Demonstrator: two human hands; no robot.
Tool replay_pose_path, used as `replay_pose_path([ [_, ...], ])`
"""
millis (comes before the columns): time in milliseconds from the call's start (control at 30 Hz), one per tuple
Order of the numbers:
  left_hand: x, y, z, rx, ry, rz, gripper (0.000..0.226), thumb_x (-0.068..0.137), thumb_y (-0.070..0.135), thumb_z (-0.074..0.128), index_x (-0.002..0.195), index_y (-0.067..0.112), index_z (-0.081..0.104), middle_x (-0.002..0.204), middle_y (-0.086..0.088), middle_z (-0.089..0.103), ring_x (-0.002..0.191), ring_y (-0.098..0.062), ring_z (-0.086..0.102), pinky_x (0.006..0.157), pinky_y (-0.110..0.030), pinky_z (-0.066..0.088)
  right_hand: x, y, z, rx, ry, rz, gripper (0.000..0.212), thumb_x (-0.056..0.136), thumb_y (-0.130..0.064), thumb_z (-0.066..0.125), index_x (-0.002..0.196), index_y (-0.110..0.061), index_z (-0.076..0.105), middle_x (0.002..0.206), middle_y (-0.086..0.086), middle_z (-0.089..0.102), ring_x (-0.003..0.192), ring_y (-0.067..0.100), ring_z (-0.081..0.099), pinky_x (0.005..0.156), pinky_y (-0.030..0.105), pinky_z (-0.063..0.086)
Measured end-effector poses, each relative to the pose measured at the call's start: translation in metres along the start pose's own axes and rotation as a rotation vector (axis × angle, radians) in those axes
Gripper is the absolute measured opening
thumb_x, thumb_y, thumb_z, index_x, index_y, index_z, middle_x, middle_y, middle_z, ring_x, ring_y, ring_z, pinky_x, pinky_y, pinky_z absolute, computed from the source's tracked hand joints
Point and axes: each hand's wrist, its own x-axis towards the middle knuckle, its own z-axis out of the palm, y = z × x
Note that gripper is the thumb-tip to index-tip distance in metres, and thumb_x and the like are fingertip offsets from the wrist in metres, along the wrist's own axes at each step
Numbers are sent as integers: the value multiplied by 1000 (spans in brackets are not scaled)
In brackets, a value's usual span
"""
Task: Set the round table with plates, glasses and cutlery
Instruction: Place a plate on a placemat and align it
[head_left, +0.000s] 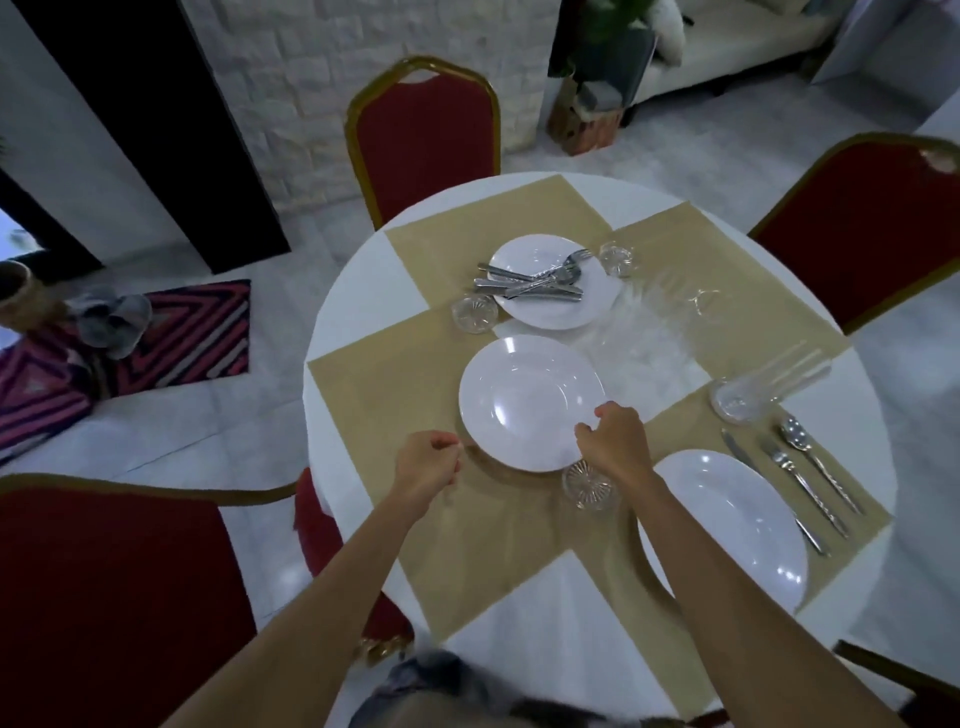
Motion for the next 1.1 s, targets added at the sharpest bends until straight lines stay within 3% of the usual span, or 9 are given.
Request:
replay_pose_path([
  [200,16,16,4,149,-27,53,24,80,10,45,66,18,62,71,-9,66,61,-21,59,71,-45,59,5,-2,1,-37,32,110,37,87,-21,56,118,0,53,122,19,53,116,39,51,92,41,44],
  [300,25,19,10,183,-51,55,22,77,18,47,74,8,66,66,-5,64,61,-20,57,72,-46,58,9,-1,1,-54,8,138,36,90,-22,54,119,-1,51,124,18,51,117,38,50,93,42,44],
  [467,28,27,17,198,-17,47,19,81,16,50,70,17,66,64,1,64,63,-19,59,63,-32,52,21,3,3,-34,-17,134,31,91,-22,53,114,-3,53,119,16,58,113,37,55,89,39,45],
  [667,46,23,24,217,6,19,22,75,20,54,81,21,75,72,-1,73,68,-23,66,72,-40,59,38,8,4,-1,-3,112,25,90,-17,53,109,-2,59,113,13,62,108,34,59,79,30,41],
  [767,56,16,27,247,48,20,22,74,20,53,78,14,74,70,-9,72,68,-32,68,69,-43,59,44,12,3,41,9,113,11,85,-13,55,91,-5,57,91,8,58,91,32,59,63,26,36],
  [833,60,12,28,263,83,13,21,72,21,53,76,10,71,70,-13,70,60,-28,65,65,-42,59,46,14,4,79,21,130,8,81,-13,58,83,-7,53,77,3,51,76,27,54,51,24,29],
  [933,59,14,31,259,110,-10,23,68,19,50,72,4,68,60,-9,64,55,-23,60,54,-30,47,50,14,5,137,24,188,15,76,-17,62,82,-7,53,73,4,54,70,27,54,46,25,29],
  [1100,47,25,37,227,130,-23,23,70,14,49,74,-1,66,59,-4,58,55,-19,53,53,-26,41,49,13,2,237,-15,283,16,71,-13,66,79,-9,52,64,0,49,66,24,54,45,22,30],
])
